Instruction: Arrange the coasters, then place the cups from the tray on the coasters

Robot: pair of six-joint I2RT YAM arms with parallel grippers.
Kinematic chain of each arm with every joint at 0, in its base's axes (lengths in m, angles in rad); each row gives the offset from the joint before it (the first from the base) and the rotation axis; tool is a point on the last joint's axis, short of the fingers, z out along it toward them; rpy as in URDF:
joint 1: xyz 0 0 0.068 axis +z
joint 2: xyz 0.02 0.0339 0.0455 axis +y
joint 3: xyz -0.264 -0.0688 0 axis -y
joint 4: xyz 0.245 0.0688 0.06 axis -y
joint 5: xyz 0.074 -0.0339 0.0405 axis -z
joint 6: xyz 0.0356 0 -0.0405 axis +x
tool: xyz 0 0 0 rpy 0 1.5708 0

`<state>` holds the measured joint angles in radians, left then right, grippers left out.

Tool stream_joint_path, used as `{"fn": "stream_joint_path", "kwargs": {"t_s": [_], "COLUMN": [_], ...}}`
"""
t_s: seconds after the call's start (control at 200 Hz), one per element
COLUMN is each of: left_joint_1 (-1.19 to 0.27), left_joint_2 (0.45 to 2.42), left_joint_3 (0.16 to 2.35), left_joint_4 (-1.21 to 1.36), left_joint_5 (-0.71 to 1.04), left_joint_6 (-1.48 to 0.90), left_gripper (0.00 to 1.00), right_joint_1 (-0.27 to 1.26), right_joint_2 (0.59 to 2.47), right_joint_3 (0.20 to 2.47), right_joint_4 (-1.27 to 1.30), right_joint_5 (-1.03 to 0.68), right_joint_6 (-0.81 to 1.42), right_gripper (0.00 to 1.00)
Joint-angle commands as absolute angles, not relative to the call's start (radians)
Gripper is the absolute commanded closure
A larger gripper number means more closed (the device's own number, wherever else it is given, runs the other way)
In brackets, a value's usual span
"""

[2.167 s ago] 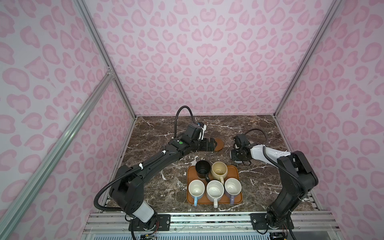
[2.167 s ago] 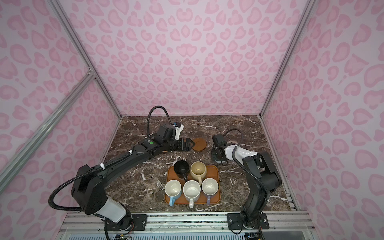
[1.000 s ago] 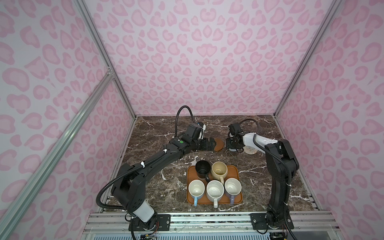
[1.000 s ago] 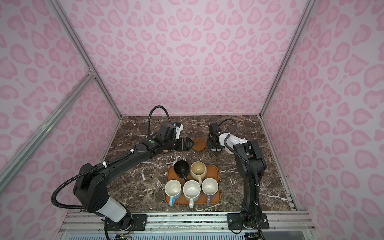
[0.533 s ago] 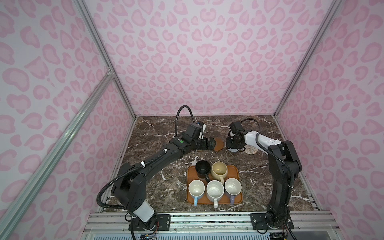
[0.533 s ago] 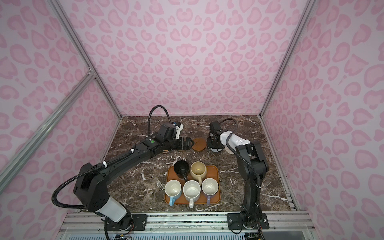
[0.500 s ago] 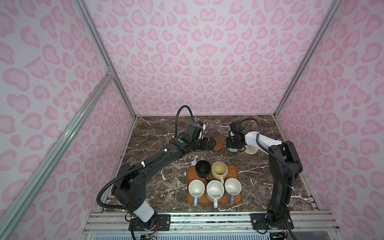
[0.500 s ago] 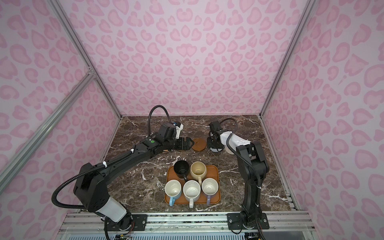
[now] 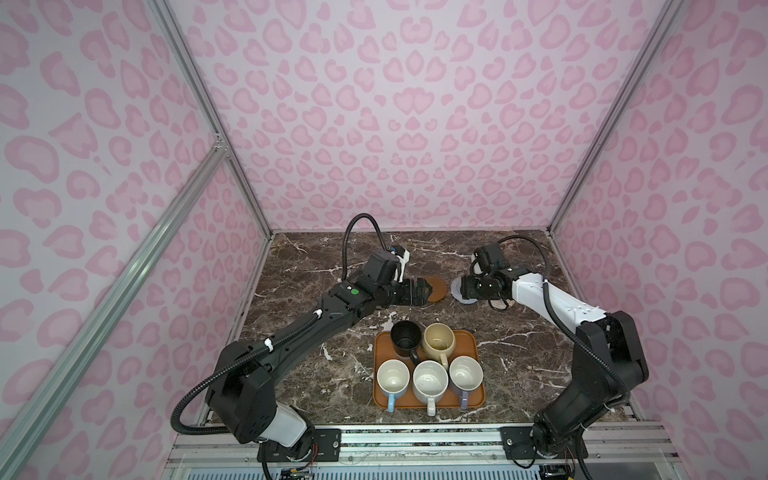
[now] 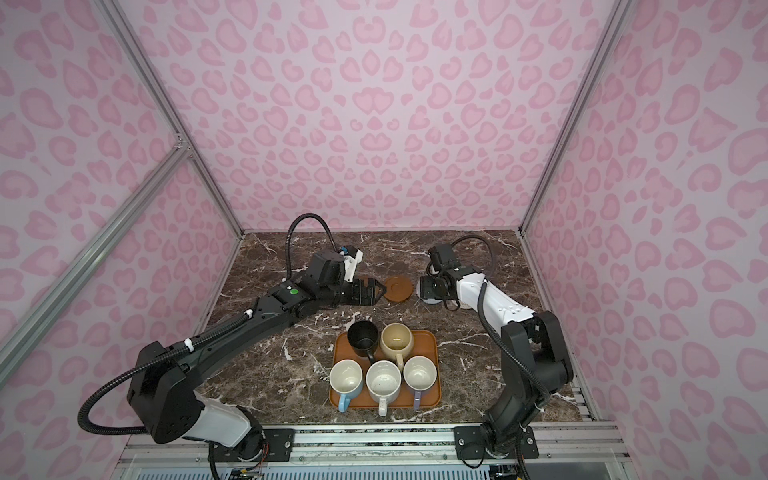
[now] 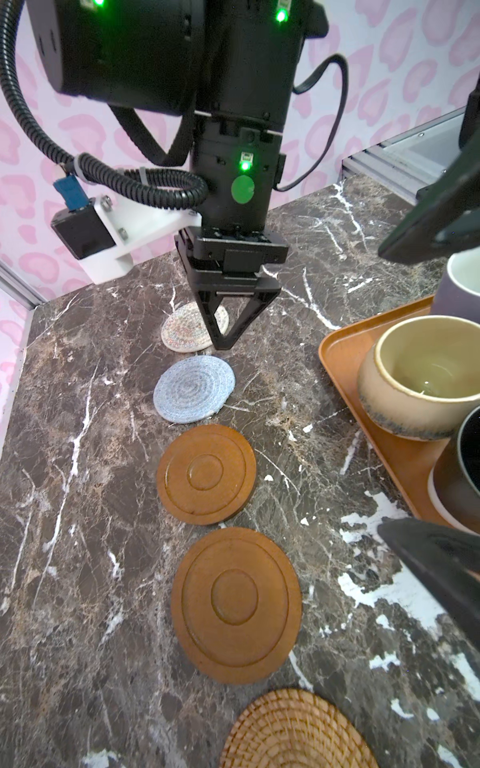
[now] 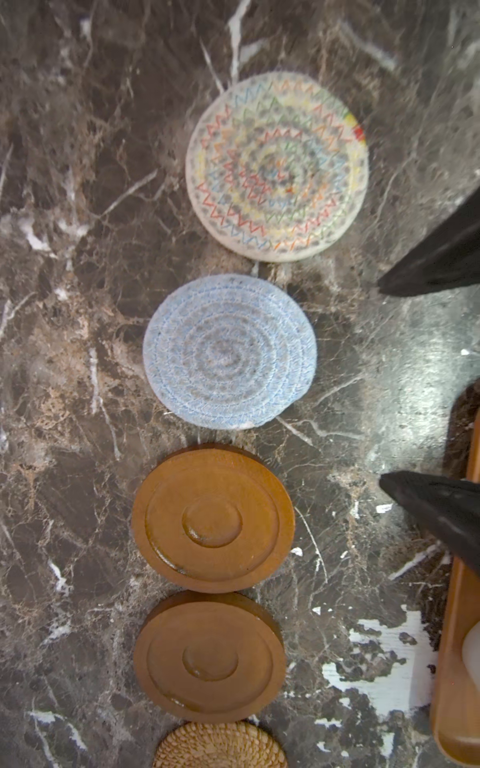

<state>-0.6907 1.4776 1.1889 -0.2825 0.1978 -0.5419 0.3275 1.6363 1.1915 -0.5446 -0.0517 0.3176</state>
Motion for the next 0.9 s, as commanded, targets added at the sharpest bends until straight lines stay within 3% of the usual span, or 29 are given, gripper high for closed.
{"fn": "stream_joint_path", "kwargs": {"t_s": [0.0,0.32,0.895], "left_joint_1": [-0.708,-0.761,-0.766], "left_joint_2": [1.435,1.358,1.519], "left_joint_3": [1.175,1.163,1.287], "left_joint_4": [-0.267,-0.35,-0.336], "left_joint_5": [0.212,0.245,0.251], "left_joint_6": [-0.548,-0.506,-0.485], "left_gripper": [0.03,0.03,0.03], "right_joint_1": [0.314,0.272,0.131], "right_joint_2": [1.596,1.458,1.695], "right_joint_3": [1.152,0.992,1.042], "right_joint_4": [-0.582,-0.575,-0.468], "right_joint_5": [-0.01,0.014,-0.003], "right_joint_6": [0.311,0.351,0.322], "right_gripper": [0.31,0.36,0.5]}}
